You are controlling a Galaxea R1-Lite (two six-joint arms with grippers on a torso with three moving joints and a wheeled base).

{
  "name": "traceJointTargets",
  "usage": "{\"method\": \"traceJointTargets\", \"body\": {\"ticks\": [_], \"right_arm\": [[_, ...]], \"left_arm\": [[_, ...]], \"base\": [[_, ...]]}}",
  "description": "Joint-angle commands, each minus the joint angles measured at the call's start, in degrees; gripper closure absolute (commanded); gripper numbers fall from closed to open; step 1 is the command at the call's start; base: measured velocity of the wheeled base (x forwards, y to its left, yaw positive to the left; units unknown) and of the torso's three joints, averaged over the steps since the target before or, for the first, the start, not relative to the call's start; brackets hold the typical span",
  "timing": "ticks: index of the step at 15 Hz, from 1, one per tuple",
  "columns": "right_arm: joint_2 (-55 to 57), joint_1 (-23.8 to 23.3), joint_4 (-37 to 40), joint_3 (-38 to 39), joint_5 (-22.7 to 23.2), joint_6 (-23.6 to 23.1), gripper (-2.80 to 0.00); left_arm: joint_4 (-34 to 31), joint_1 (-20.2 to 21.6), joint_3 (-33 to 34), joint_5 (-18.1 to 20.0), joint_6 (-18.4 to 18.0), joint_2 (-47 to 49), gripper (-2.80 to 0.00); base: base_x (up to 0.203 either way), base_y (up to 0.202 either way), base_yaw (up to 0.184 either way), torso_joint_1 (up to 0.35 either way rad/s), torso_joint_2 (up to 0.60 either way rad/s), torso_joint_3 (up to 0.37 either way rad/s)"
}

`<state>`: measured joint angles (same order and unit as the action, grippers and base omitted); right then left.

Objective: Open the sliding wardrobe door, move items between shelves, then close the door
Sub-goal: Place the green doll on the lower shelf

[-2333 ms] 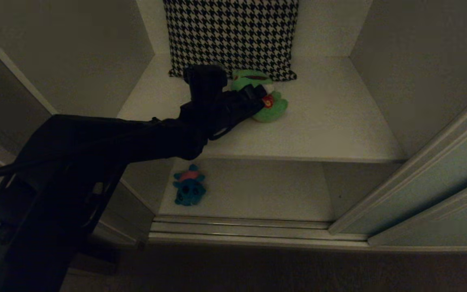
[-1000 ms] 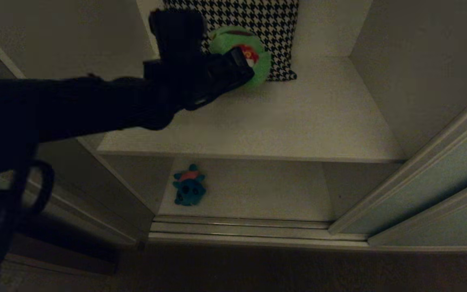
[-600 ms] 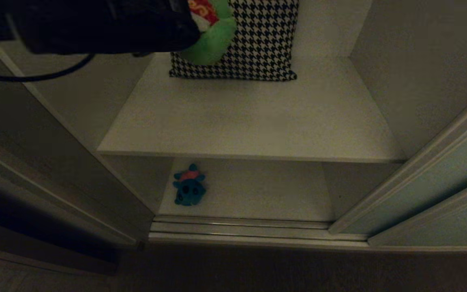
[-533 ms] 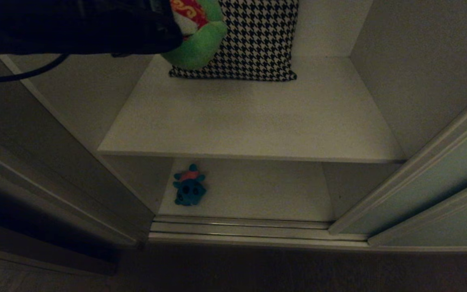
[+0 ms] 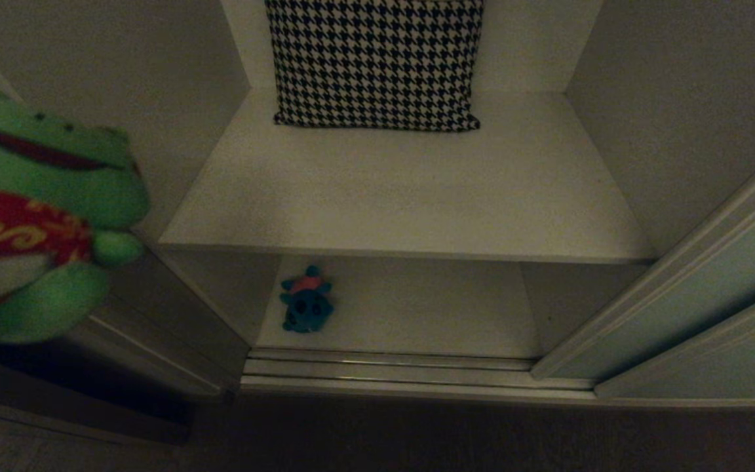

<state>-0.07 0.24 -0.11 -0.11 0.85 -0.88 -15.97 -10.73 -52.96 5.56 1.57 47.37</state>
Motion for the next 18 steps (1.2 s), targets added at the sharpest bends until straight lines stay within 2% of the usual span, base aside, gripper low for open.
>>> {"method": "traceJointTargets", "body": {"ticks": [1, 5, 8, 10, 11, 14, 15, 17, 18], "right_arm": [[-0.19, 0.02, 0.02, 0.10, 0.03, 0.00, 0.00], [-0.18, 0.04, 0.02, 0.04, 0.03, 0.00, 0.00], [-0.19, 0.02, -0.05, 0.10, 0.03, 0.00, 0.00], [-0.19, 0.02, 0.02, 0.02, 0.03, 0.00, 0.00], [-0.11, 0.05, 0.02, 0.05, 0.03, 0.00, 0.00], [-0.10, 0.02, 0.02, 0.08, 0.03, 0.00, 0.00], [-0.10, 0.02, 0.02, 0.02, 0.03, 0.00, 0.00], [-0.10, 0.02, 0.02, 0.03, 0.03, 0.00, 0.00], [-0.13, 0.02, 0.02, 0.04, 0.03, 0.00, 0.00]], "left_arm": [[-0.20, 5.37, 11.00, 0.67, -0.30, -16.78, 0.00], [-0.23, 10.53, 32.09, 1.05, -3.36, -35.74, 0.00], [-0.11, 11.34, 39.98, 0.91, -4.93, -45.50, 0.00], [1.77, 11.49, 45.74, 0.54, -5.17, -47.20, 0.00], [1.73, 11.44, 45.93, 0.16, -5.00, -47.28, 0.00], [2.53, 11.44, 47.42, -0.70, -9.52, -47.19, 0.00], [2.70, 11.44, 47.77, -2.30, -8.96, -47.27, 0.00], [2.72, 11.44, 47.73, -2.88, -6.44, -47.28, 0.00], [2.78, 11.44, 47.78, -2.92, -6.43, -47.28, 0.00]], "base": [[0.000, 0.000, 0.000, 0.000, 0.00, 0.000], [0.000, 0.000, 0.000, 0.000, 0.00, 0.000], [0.000, 0.000, 0.000, 0.000, 0.00, 0.000], [0.000, 0.000, 0.000, 0.000, 0.00, 0.000], [0.000, 0.000, 0.000, 0.000, 0.00, 0.000], [0.000, 0.000, 0.000, 0.000, 0.00, 0.000], [0.000, 0.000, 0.000, 0.000, 0.00, 0.000], [0.000, 0.000, 0.000, 0.000, 0.00, 0.000], [0.000, 0.000, 0.000, 0.000, 0.00, 0.000]]}}
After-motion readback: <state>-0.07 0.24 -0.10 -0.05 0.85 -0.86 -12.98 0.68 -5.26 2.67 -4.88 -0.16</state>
